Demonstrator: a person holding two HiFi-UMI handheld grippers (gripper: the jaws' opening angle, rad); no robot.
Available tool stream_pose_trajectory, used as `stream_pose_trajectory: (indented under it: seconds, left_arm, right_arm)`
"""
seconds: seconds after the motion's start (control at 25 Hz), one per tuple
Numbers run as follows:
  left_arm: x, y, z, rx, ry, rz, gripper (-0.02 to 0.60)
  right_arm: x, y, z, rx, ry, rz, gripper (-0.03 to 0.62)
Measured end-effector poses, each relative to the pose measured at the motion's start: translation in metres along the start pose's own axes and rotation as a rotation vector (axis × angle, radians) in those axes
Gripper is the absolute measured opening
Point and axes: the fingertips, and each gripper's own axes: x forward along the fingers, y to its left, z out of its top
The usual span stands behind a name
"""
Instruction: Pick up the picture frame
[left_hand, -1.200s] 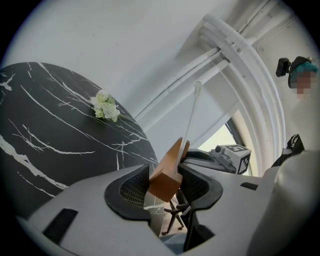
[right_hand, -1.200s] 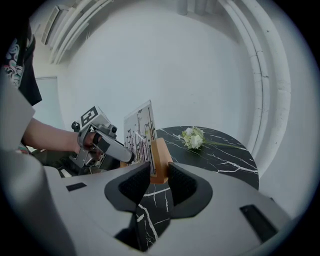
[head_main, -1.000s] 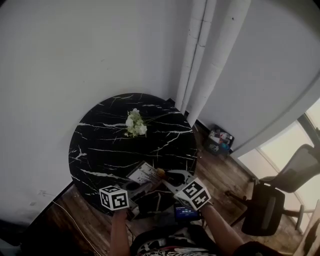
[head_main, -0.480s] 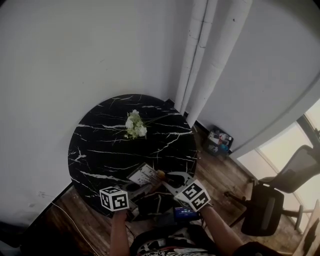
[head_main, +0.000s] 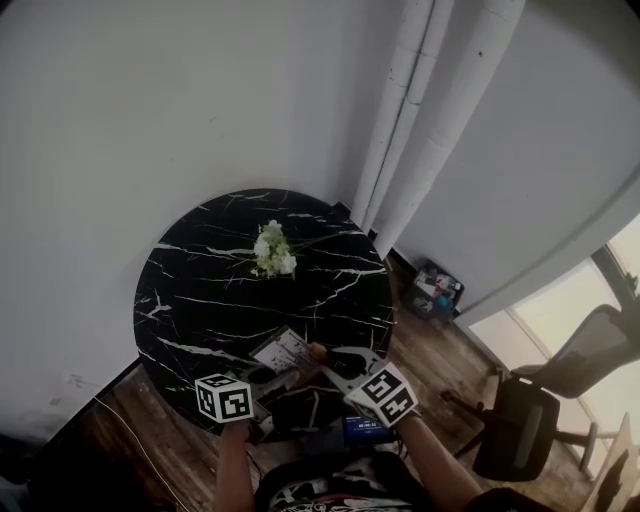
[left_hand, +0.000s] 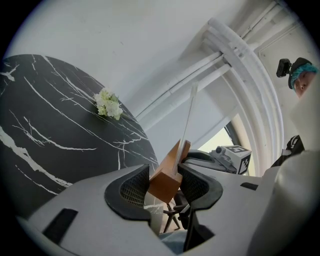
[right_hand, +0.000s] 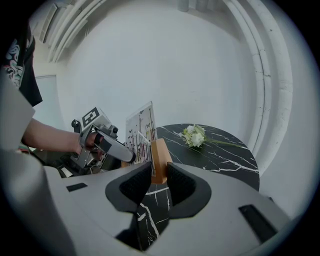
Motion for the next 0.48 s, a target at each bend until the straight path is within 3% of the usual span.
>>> stream_pose_trajectory:
  seconds: [0.48]
  left_arm:
    - [-0.0021, -0.0008, -0.0052, 0.024, 0.016, 0.018, 0.186]
  right_arm:
    - [0.0007, 0.0044, -0.0030, -0.001, 0.006, 0.016, 0.098]
